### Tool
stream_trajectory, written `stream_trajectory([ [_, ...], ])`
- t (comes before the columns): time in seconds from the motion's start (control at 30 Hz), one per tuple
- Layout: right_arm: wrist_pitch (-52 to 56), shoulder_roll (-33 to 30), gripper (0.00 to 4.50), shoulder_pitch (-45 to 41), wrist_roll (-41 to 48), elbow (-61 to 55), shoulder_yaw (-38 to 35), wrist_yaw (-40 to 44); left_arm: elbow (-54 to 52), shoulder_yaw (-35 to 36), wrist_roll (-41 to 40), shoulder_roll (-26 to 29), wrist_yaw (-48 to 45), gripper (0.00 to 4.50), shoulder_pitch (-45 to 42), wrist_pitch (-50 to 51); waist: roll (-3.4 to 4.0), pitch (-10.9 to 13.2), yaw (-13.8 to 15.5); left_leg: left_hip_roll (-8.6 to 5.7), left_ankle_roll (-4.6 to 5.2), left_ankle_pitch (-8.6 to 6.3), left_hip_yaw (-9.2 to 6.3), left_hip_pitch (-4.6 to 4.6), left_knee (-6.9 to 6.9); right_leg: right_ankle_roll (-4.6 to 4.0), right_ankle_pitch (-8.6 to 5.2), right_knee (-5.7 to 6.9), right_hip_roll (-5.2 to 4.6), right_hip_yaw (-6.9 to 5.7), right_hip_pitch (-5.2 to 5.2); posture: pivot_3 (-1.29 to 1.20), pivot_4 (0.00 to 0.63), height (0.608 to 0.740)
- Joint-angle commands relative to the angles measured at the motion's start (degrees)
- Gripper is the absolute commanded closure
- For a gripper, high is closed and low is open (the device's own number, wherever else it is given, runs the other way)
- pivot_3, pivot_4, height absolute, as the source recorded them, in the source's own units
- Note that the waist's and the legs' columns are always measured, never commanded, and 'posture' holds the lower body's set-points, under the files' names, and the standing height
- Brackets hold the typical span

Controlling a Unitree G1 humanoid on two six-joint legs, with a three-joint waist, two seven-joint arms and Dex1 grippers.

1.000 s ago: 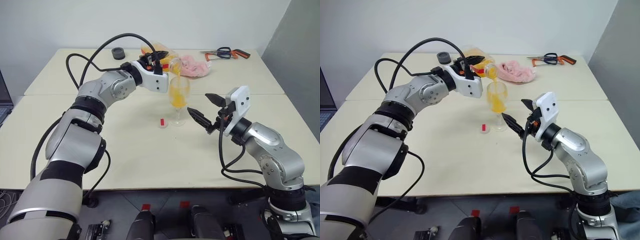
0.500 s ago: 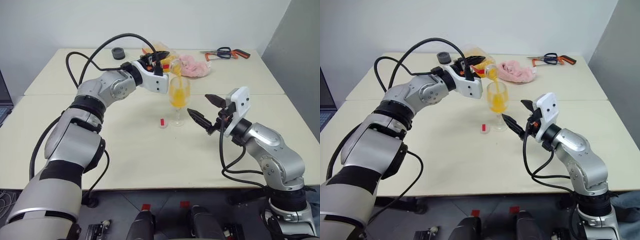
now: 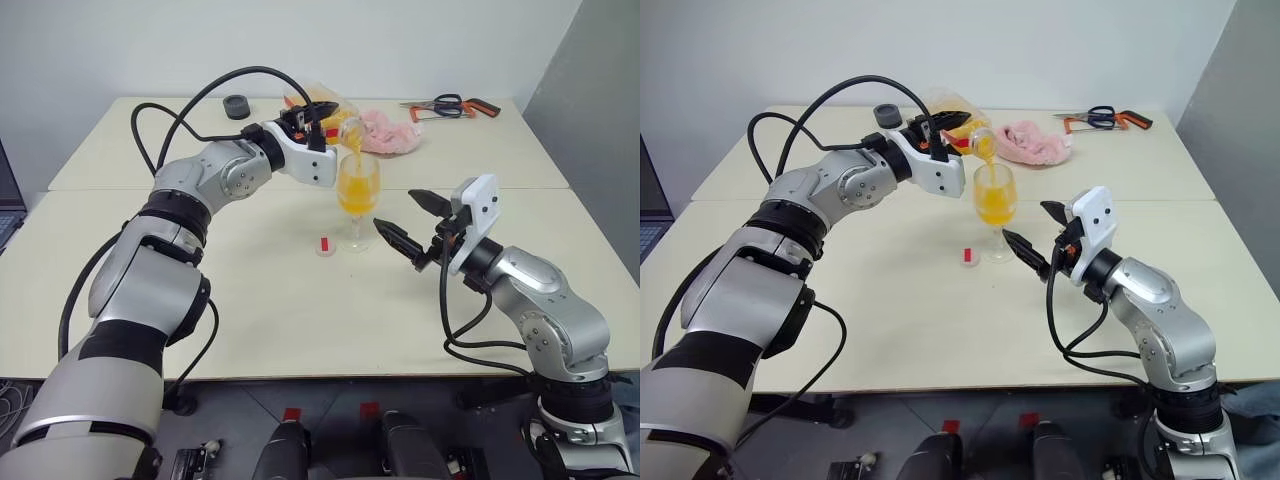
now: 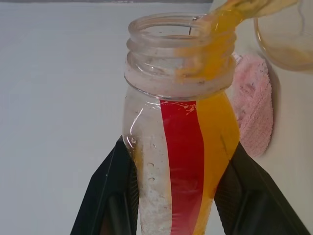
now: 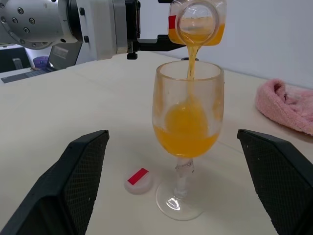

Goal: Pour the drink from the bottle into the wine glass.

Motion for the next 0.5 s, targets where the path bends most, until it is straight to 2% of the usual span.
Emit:
stream_trajectory([
  [0.03, -0.63, -0.21, 0.0, 0.06, 0.83, -2.16, -0.71, 0.29, -0.8, 0.42, -0.19, 0.97, 1.35, 2.86, -2.62, -0.33, 0.0, 0.0, 0.0, 0.0, 0.0, 0.0, 0.0, 0.0, 0.0, 0.0, 0.0, 0.0, 0.0, 0.0, 0.0, 0.0, 0.15, 0.74],
  [0.5, -0.45, -0.03, 0.0, 0.15, 1.05, -2.36, -0.31, 0.4, -1.19, 0.32, -0.29, 1.06, 0.95, 2.86, -2.95, -0.65, 0.0, 0.0, 0.0, 0.0, 0.0, 0.0, 0.0, 0.0, 0.01, 0.0, 0.0, 0.02, 0.0, 0.0, 0.0, 0.0, 0.15, 0.74],
])
